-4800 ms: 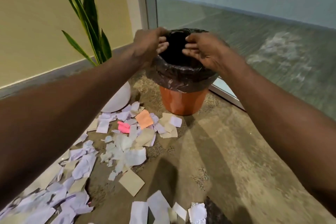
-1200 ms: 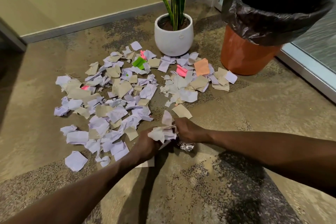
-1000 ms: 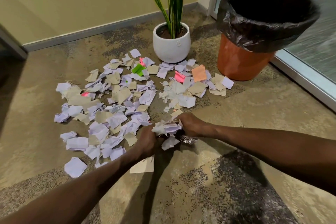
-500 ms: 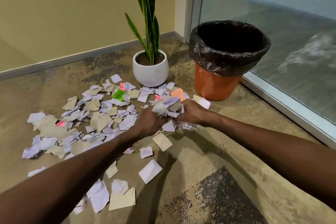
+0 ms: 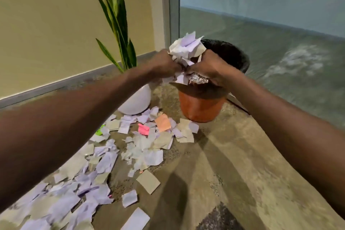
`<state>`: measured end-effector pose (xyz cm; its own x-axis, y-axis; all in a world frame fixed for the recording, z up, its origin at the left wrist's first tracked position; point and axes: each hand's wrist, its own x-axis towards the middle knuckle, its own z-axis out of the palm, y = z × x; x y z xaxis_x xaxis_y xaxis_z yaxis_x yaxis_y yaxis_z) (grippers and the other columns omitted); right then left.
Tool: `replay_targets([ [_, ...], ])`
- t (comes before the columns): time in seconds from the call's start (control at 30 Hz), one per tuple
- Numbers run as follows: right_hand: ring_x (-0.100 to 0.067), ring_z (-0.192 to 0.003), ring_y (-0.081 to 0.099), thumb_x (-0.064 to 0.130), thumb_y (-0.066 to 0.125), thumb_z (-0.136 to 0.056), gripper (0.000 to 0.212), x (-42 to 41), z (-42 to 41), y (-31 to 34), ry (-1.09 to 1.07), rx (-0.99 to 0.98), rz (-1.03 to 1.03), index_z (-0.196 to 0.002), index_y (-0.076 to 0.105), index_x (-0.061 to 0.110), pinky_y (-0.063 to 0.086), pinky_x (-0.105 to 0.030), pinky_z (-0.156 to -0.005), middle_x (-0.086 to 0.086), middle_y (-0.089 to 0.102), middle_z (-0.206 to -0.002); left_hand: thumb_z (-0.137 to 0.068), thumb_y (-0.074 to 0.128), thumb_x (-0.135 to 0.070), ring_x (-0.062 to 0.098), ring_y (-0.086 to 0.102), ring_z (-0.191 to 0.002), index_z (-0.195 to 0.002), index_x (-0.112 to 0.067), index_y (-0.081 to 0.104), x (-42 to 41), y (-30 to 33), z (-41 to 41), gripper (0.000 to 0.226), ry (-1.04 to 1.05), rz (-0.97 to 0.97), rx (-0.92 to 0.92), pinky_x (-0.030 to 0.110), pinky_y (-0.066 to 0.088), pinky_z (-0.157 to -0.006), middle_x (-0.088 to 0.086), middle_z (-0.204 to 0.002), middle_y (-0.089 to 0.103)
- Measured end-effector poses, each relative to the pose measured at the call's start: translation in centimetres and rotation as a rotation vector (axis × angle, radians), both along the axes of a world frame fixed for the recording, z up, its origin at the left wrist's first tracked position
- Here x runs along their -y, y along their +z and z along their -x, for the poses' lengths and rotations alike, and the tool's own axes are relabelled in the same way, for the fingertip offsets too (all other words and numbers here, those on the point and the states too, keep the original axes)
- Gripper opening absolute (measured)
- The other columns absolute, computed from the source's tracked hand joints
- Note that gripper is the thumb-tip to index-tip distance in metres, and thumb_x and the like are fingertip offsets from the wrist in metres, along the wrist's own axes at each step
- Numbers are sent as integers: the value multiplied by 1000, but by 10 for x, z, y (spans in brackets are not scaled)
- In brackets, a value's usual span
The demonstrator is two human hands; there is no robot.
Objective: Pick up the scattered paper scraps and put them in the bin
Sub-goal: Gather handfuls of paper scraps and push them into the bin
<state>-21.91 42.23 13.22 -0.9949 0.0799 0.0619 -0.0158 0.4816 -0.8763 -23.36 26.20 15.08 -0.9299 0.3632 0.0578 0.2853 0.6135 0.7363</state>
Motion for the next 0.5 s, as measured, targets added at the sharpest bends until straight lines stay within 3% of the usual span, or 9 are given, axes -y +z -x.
replay_targets([
  [0.07,-23,-89,73,8,82,-52,52,-15,20,11,-47,-11,43,-103,73,11,61,-42,-84,-5,76,-97,-82,71,-19,26,63,-90,-112,-5,64,-23,13,25,34,52,79,-4,37,55,-85,7,-101,65],
  [0.1,-23,-86,73,5,80,-56,49,-22,28,17,-49,-7,55,-104,73,10,62,-38,-80,-7,76,-98,-83,71,-21,23,60,-88,-111,-6,63,-35,17,33,33,83,92,8,34,54,-82,6,-99,62],
  [0.17,-21,-73,72,-1,77,-68,30,-34,41,22,-84,64,63,-96,72,8,60,-29,-66,-11,75,-91,-86,66,-19,21,59,-77,-91,-10,60,-57,25,43,12,114,81,53,25,52,-63,4,-86,61],
  [0.2,-24,-72,73,-2,75,-72,20,-38,49,21,-96,135,67,-90,71,7,58,-28,-64,-12,73,-84,-89,62,-19,20,59,-69,-81,-11,57,-67,26,48,13,128,111,96,22,49,-56,3,-78,61],
  [0.3,-33,-96,68,5,75,-67,4,-52,69,8,-77,305,107,-70,72,5,54,-37,-79,-9,76,-76,-96,48,-13,26,57,-63,-75,-5,54,-86,19,60,24,48,129,332,28,52,-60,10,-73,58],
  [0.37,-34,-115,61,8,73,-60,3,-62,81,-4,-124,333,220,-62,75,7,53,-41,-88,-11,75,-103,-95,44,-12,28,54,-66,-82,-3,54,-91,12,70,19,27,2,432,34,53,-65,15,-79,56],
  [0.4,-35,-116,61,7,68,-66,7,-63,79,-6,-160,316,302,-66,76,6,54,-41,-83,-15,72,-112,-95,44,-15,27,54,-65,-83,-5,55,-93,10,72,19,62,-107,467,31,51,-63,14,-80,56],
  [0.47,-32,-101,67,2,57,-80,14,-63,73,-7,-223,261,439,-82,70,7,54,-35,-68,-17,70,-110,-96,47,-20,26,64,-66,-84,-5,61,-95,6,76,24,118,-365,526,27,55,-62,11,-80,65],
  [0.5,-29,-94,68,2,54,-84,14,-62,70,-6,-249,230,461,-87,67,8,51,-30,-63,-15,70,-107,-95,50,-23,26,69,-74,-88,-5,64,-96,4,79,24,130,-476,521,31,58,-70,10,-82,69],
])
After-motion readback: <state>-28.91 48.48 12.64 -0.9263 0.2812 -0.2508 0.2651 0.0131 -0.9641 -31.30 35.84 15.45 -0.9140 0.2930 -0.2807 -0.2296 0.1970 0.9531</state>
